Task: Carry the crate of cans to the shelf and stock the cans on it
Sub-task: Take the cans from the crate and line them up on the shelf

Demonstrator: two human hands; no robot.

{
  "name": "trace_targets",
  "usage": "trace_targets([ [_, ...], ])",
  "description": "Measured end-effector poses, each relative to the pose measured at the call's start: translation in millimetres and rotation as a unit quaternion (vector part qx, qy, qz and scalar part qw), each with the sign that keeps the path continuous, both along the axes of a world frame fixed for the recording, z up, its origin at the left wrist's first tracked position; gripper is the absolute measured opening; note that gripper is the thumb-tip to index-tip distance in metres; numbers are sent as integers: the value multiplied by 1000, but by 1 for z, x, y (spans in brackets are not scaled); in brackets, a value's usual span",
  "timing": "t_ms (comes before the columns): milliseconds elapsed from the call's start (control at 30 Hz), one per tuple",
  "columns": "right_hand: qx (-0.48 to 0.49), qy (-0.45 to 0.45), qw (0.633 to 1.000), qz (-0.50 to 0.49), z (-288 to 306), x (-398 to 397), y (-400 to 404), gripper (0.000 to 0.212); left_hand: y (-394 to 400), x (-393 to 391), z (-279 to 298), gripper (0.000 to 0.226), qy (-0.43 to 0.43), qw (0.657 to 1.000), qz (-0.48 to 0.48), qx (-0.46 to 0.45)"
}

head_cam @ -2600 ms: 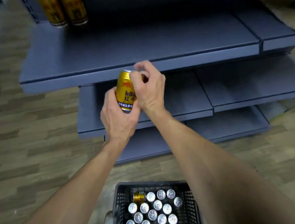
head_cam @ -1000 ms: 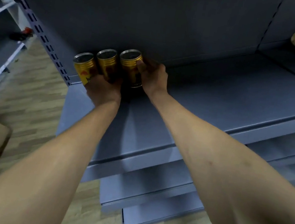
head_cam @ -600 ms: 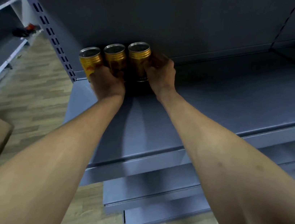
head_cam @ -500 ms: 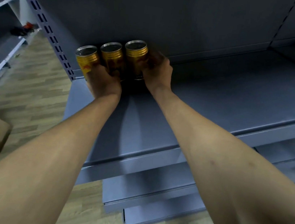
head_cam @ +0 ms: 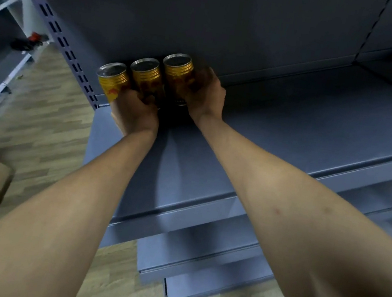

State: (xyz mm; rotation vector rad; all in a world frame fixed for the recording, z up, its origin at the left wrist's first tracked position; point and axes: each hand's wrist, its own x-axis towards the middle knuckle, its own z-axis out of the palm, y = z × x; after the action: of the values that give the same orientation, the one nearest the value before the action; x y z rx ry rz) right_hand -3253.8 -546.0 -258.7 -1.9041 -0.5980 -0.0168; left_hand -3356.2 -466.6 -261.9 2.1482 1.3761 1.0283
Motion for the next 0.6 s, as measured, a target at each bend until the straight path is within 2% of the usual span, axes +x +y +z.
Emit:
trace_targets([
  [67,-18,-9,1000,4,2,-6,-1,43,-7,-1,2,26,7,999,-21,28],
  [200,-17,-6,1000,-10,3,-30,-28,26,-42,-13,2,24,56,996,-57,51],
  [333,-20,16,998,-56,1,-44,-92,39,-83,-35,4,24,63,994,-63,58],
  [533,-42,-90,992,-76,-2,-66,-176,31,-149,-89,3,40,68,991,-62,100],
  [600,-43,-134,988,-67,-8,-82,-202,23,-182,-112,-6,38,79,987,-43,132],
])
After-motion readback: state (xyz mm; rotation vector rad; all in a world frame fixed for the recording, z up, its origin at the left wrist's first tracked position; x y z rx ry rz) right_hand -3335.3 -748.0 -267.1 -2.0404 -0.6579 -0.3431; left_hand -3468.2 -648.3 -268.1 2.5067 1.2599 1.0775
